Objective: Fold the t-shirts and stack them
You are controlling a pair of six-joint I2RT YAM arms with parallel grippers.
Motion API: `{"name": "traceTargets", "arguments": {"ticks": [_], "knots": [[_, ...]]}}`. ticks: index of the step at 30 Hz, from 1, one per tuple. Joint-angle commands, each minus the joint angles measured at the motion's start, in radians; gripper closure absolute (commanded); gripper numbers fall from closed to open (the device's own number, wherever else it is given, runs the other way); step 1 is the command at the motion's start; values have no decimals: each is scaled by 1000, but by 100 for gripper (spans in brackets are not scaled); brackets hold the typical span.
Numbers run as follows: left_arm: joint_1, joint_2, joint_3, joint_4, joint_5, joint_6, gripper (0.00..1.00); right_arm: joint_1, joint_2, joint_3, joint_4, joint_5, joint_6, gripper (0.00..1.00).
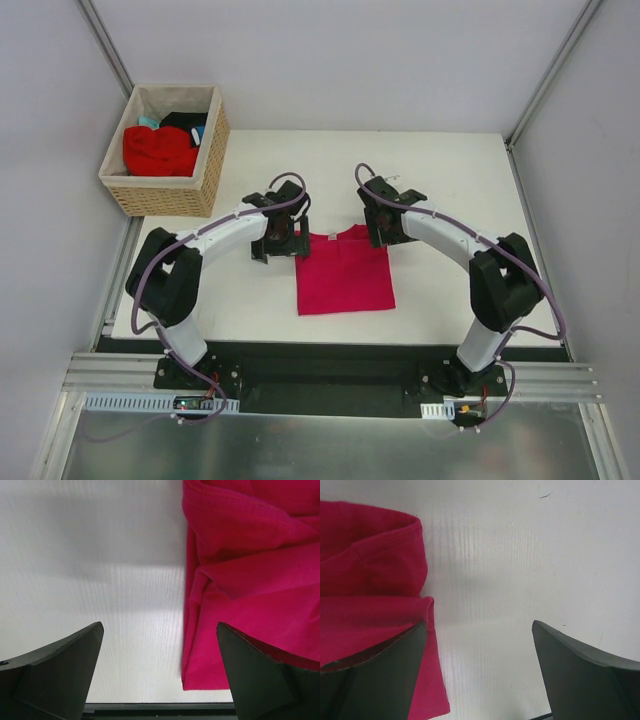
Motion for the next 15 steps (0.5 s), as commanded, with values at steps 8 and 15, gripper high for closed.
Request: {"name": "traceTargets", "arguments": {"ticks": [8, 15], "knots": [[25, 107, 84, 32, -82, -14, 2, -10, 34, 92, -18, 33, -24, 10], [48, 75, 88, 40, -65, 2, 2, -12, 28, 109, -35, 1, -14, 10]]}}
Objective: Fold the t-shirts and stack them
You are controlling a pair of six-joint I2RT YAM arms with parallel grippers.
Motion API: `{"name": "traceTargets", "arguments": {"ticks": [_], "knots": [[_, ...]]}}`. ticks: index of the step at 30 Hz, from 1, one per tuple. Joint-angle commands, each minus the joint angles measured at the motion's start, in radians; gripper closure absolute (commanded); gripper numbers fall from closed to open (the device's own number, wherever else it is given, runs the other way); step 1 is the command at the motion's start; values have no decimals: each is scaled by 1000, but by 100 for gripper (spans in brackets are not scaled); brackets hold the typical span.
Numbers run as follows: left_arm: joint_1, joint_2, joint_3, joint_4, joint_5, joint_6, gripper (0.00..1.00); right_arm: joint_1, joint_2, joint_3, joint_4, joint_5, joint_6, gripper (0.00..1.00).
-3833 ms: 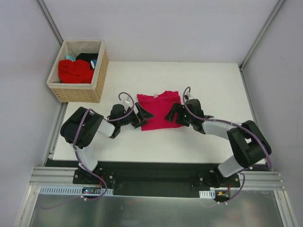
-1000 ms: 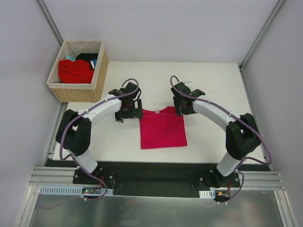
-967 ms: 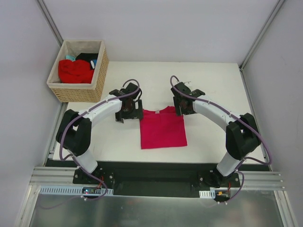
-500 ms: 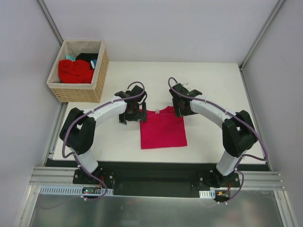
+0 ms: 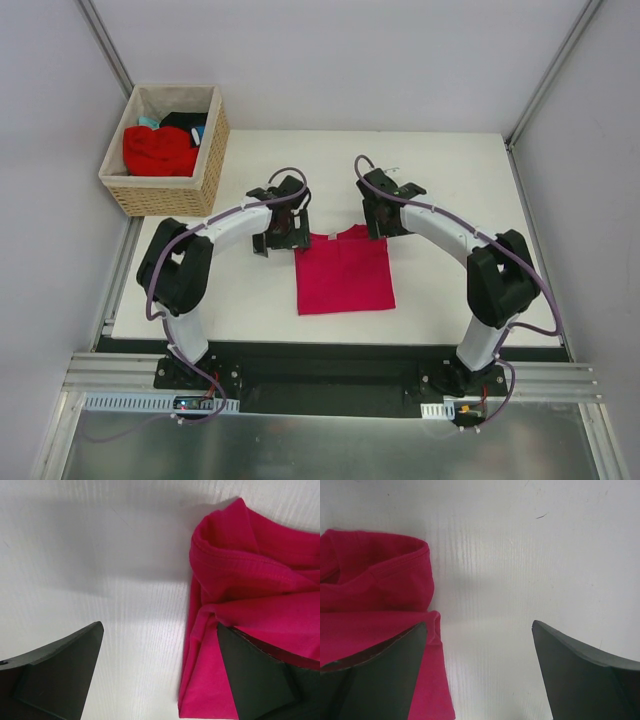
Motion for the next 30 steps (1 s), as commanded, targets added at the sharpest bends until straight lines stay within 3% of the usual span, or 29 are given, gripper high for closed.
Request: {"name": "traceTargets", "arguments": {"ticks": [1, 11, 30], "knots": [[14, -40, 32, -2, -14, 7, 2, 7, -19, 37, -34, -5, -5, 10], [12, -115, -5, 4, 6, -15, 2, 46, -41, -8, -39, -10, 21, 10], [15, -21, 7, 41, -24, -13, 2, 12, 34, 7, -13, 7, 8, 10]]}}
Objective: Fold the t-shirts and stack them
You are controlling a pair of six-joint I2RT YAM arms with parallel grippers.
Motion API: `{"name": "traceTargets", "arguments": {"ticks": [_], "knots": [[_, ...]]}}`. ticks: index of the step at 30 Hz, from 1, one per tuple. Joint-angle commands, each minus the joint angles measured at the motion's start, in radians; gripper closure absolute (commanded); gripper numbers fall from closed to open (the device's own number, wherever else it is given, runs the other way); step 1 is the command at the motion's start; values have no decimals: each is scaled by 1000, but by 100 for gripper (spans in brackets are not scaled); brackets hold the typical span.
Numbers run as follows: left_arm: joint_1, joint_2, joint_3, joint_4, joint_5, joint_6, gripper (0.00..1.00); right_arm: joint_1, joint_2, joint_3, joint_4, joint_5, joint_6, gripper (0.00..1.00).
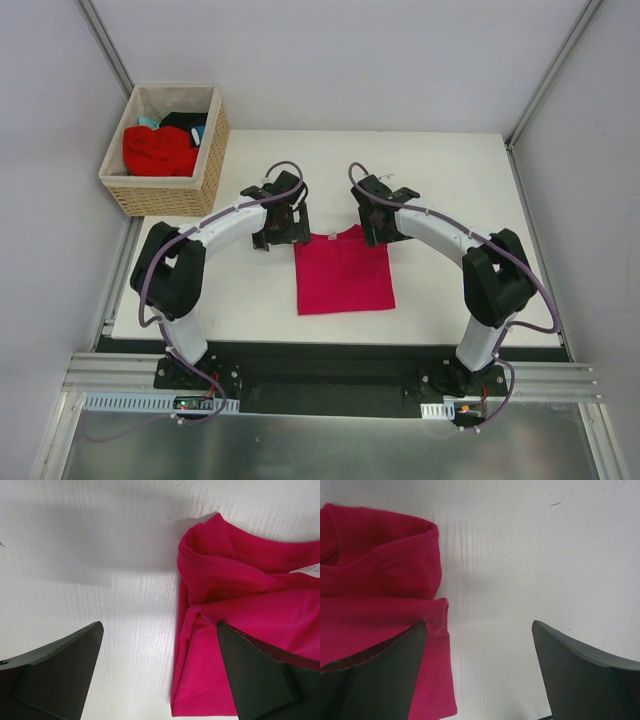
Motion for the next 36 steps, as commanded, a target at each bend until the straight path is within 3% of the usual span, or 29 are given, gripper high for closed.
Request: {"name": "traceTargets", "arguments": {"ticks": [1, 25, 31, 36], "knots": [[7, 35, 8, 7, -31, -9, 2, -22, 35, 29, 1, 7, -6, 10], [104, 133, -6, 110, -5, 18, 2, -107, 224, 118, 32, 21, -22, 10], [101, 14, -6, 109, 56, 18, 2, -102, 83, 134, -6, 4, -18, 10], [92, -151, -23, 107, 113, 12, 1, -27, -83, 129, 6, -34, -44, 9]]}}
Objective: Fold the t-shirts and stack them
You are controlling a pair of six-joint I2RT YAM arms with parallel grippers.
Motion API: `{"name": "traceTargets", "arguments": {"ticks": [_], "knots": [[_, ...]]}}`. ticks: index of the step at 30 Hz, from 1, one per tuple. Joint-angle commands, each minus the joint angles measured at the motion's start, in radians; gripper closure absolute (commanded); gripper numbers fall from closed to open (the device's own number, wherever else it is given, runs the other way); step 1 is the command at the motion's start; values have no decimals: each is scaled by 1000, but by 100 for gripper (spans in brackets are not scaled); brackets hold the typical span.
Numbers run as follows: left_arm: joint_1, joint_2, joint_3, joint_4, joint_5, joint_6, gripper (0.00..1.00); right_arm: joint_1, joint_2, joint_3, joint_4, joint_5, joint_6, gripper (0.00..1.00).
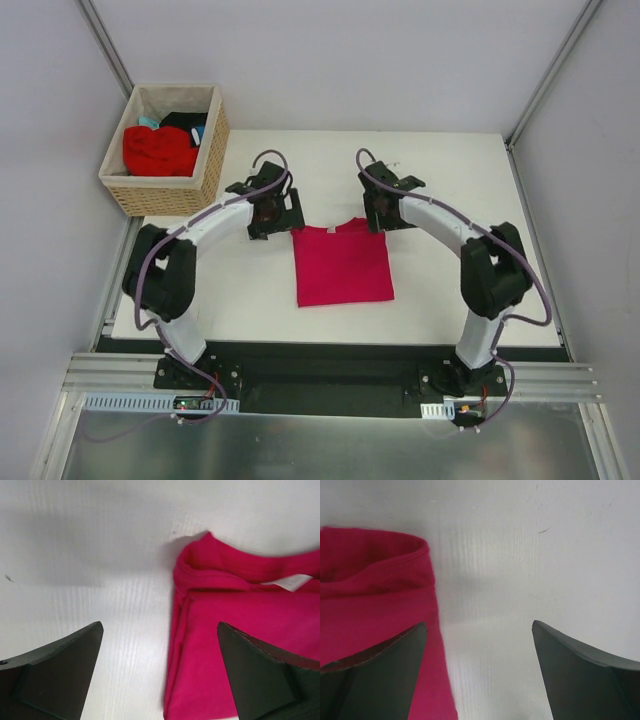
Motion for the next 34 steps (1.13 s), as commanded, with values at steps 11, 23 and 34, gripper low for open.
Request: {"name": "traceTargets", "arguments": {"ticks": [11, 23, 34], "knots": [[-57, -483, -240, 41, 22, -8, 1, 195, -465, -218, 222, -225, 10, 8], [-87, -751, -421, 72, -14, -20, 1, 309, -605, -324, 267, -124, 35, 4], [-93, -788, -456, 72, -11, -23, 1, 373, -597, -307, 239, 1, 55, 3]]}}
